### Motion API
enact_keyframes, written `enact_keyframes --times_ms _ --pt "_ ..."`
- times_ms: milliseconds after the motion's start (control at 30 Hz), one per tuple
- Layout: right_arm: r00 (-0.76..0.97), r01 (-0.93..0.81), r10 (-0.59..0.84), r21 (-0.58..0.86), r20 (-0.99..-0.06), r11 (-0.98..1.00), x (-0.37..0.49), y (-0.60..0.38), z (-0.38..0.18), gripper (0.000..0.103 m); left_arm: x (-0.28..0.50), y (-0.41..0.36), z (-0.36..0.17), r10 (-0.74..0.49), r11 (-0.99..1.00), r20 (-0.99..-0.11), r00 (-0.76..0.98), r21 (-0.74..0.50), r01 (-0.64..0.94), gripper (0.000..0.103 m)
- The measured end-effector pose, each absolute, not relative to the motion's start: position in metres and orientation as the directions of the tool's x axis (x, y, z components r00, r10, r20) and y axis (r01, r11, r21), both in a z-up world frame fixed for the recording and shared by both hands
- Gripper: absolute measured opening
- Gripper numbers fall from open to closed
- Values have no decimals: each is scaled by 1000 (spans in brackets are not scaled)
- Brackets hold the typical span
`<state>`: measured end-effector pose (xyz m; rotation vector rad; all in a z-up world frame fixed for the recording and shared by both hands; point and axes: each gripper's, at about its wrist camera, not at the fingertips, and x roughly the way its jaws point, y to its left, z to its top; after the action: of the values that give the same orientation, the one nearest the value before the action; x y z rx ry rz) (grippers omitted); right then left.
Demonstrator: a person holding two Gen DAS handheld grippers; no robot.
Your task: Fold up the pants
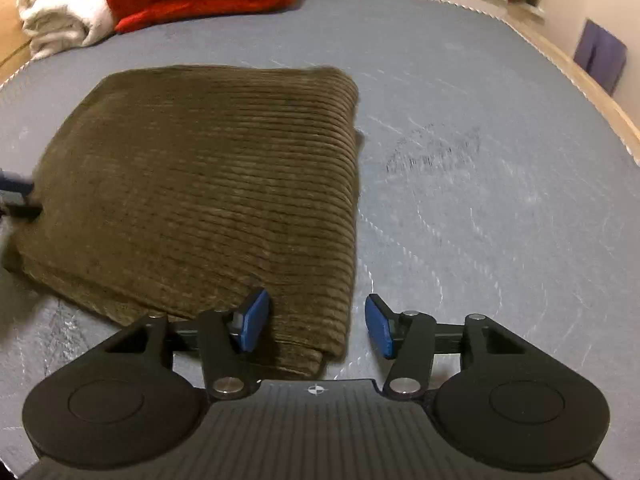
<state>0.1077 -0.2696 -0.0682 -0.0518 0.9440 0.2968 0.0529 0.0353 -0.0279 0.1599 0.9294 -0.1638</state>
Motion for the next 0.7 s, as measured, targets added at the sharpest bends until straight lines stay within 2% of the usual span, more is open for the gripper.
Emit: enact_keyframes --times_ms 100,133,167,233,333,433,567,667,700 --pt "622 -230 264 151 -737 961 95 -274 -23 59 31 30 -2 -66 986 -753 654 51 158 76" --pt "650 -215 264 161 -713 963 90 -273 -7 65 22 29 10 -62 991 -733 678 38 132 87" --pt "675 -196 259 170 -691 966 85 -271 6 75 16 29 17 -49 994 -721 691 31 103 92" --pt "720 -141 228 184 -656 973 77 -268 31 86 5 28 31 -14 999 -705 709 21 41 92" --pt "754 -109 222 216 -618 970 56 -259 55 92 -2 22 47 45 998 -703 709 9 -54 103" --pt "781 -113 231 232 -581 966 28 -250 65 102 -17 25 58 52 994 -708 704 -30 -103 103" --pt "790 -139 234 205 -567 969 12 -234 48 102 -34 18 61 50 993 -697 715 -43 -111 103" --pt "810 -138 210 169 -547 976 8 -228 27 102 -38 8 42 66 993 -679 731 -24 -113 103" --pt "803 -116 184 155 -567 981 8 -227 15 102 -38 6 34 89 991 -693 716 -9 -132 103"
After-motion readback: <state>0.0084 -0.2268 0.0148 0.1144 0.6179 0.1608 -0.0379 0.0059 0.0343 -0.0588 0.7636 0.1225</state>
